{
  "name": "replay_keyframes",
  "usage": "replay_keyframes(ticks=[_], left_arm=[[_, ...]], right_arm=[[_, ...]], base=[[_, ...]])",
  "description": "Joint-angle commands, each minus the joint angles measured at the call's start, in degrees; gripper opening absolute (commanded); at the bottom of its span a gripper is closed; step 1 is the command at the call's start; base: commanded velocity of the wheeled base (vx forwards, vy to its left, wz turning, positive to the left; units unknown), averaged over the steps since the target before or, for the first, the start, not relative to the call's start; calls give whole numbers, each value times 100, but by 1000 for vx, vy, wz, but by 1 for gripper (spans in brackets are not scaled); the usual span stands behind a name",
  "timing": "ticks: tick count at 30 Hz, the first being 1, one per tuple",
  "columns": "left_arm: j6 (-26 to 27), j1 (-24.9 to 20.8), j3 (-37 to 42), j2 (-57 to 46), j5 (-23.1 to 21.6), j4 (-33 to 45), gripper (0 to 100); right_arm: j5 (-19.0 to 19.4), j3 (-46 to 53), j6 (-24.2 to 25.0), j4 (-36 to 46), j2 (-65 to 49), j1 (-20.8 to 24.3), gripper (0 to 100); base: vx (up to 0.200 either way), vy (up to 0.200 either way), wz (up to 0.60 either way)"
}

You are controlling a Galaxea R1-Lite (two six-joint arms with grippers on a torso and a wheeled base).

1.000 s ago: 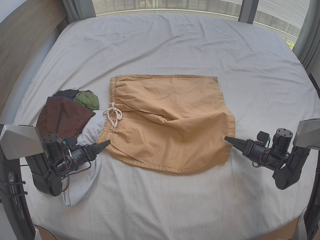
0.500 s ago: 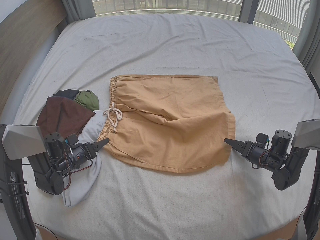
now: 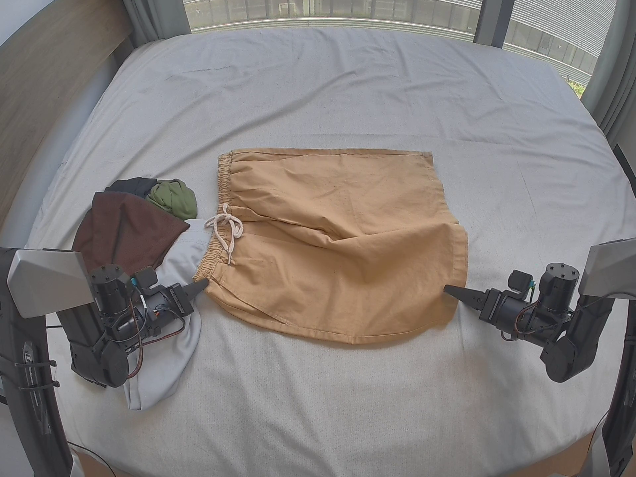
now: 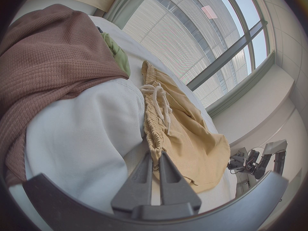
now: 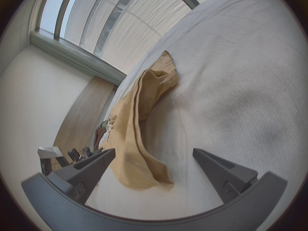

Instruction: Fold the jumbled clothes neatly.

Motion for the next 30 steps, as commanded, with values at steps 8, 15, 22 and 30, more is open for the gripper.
replay_keyframes(ticks=[8,15,22,30], left_arm=[[5,-16,16,-23,-1,-13,0],[5,-51,34,-14,-1,-13,0],[5,-51,34,3,-1,-13,0],[5,-16,7,-6,-1,-13,0]], right_arm=[[22,145,-737,-31,491,158,100],[22,30,-746,-49,447,422,100],[22,4,-746,-49,377,721,100],[22,303,-737,-40,166,721,100]], base=[[0,0,0],[0,0,0],[0,0,0],[0,0,0]])
